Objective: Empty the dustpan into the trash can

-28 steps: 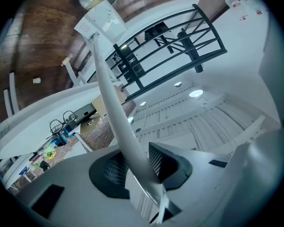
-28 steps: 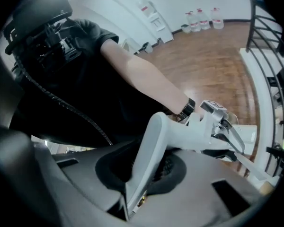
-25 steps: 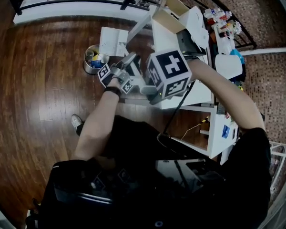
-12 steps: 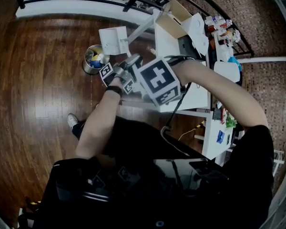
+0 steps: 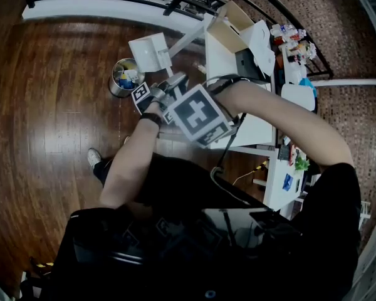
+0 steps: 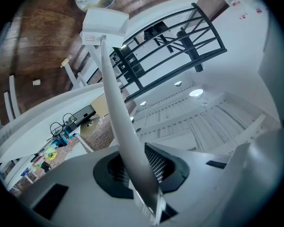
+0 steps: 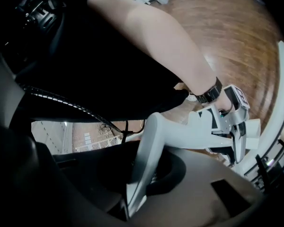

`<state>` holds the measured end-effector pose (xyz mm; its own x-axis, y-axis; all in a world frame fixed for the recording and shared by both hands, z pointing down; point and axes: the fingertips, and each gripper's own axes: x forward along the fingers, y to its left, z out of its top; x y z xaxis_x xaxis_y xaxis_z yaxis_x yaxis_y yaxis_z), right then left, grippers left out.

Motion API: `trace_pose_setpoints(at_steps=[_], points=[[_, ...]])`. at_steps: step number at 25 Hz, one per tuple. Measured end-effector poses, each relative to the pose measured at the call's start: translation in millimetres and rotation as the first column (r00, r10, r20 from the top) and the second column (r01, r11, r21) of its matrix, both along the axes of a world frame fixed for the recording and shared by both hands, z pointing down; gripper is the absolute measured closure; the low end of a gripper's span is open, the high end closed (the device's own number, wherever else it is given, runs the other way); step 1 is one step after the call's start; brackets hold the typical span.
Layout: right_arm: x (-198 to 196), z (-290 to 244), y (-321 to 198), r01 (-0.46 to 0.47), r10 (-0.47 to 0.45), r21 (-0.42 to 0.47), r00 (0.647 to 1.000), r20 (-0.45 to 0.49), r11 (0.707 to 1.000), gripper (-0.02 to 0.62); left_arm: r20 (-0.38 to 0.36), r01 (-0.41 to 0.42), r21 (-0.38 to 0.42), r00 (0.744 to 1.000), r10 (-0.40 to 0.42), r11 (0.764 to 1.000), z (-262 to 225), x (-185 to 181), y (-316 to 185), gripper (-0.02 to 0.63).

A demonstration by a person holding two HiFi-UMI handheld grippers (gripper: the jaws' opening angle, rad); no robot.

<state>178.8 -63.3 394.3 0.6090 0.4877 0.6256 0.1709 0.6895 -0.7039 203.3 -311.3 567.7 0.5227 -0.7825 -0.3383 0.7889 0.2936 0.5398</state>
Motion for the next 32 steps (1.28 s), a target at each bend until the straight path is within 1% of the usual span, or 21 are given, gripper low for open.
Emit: trace_pose_setpoints(at_steps=[10, 16, 19, 21, 26, 28, 30, 32], points=[[-0.7, 2.0, 0.4, -0.011, 0.011, 0.010, 1.000, 0.021, 1.000, 0.571, 0.018, 0.003, 0.005, 1.000, -0.003, 1.000, -0.4, -4.4, 0.4, 0.562], [0.8, 1.2, -0.3, -0.023, 0.021, 0.037, 0.999, 0.049, 0.999, 0.577, 0.054, -0.007, 0.026, 0.999, 0.005, 1.000, 0.2, -10.8, -1.0, 0.569], [-4.6, 2.9, -2.2, -0.045, 0.040, 0.052, 0.995, 0.090, 0.998, 0.583, 0.076, 0.003, 0.034, 0.997, -0.005, 0.999, -0.3, -23.6, -2.9, 0.572], [-15.6, 3.6, -3.9, -0.063, 0.056, 0.056, 0.991, 0.122, 0.996, 0.583, 0.096, 0.007, 0.042, 0.995, -0.011, 0.999, -0.2, -38.7, -6.0, 0.572], [-67.3, 4.8, -17.7, -0.123, 0.105, 0.070, 0.970, 0.218, 0.990, 0.588, 0.149, 0.006, 0.060, 0.989, -0.015, 0.998, -2.8, -98.0, -19.9, 0.572], [-70.8, 4.5, -19.7, -0.132, 0.107, 0.079, 0.959, 0.263, 0.988, 0.592, 0.184, 0.010, 0.068, 0.983, -0.023, 0.998, -5.3, -109.2, -21.9, 0.572], [-66.9, 2.9, -18.3, -0.138, 0.107, 0.080, 0.944, 0.311, 0.987, 0.594, 0.216, 0.015, 0.084, 0.976, -0.033, 0.996, -10.2, -113.1, -21.8, 0.572], [-68.1, 0.8, -17.0, -0.154, 0.120, 0.067, 0.922, 0.367, 0.986, 0.594, 0.238, 0.019, 0.107, 0.970, -0.044, 0.994, -16.1, -118.6, -23.1, 0.572]])
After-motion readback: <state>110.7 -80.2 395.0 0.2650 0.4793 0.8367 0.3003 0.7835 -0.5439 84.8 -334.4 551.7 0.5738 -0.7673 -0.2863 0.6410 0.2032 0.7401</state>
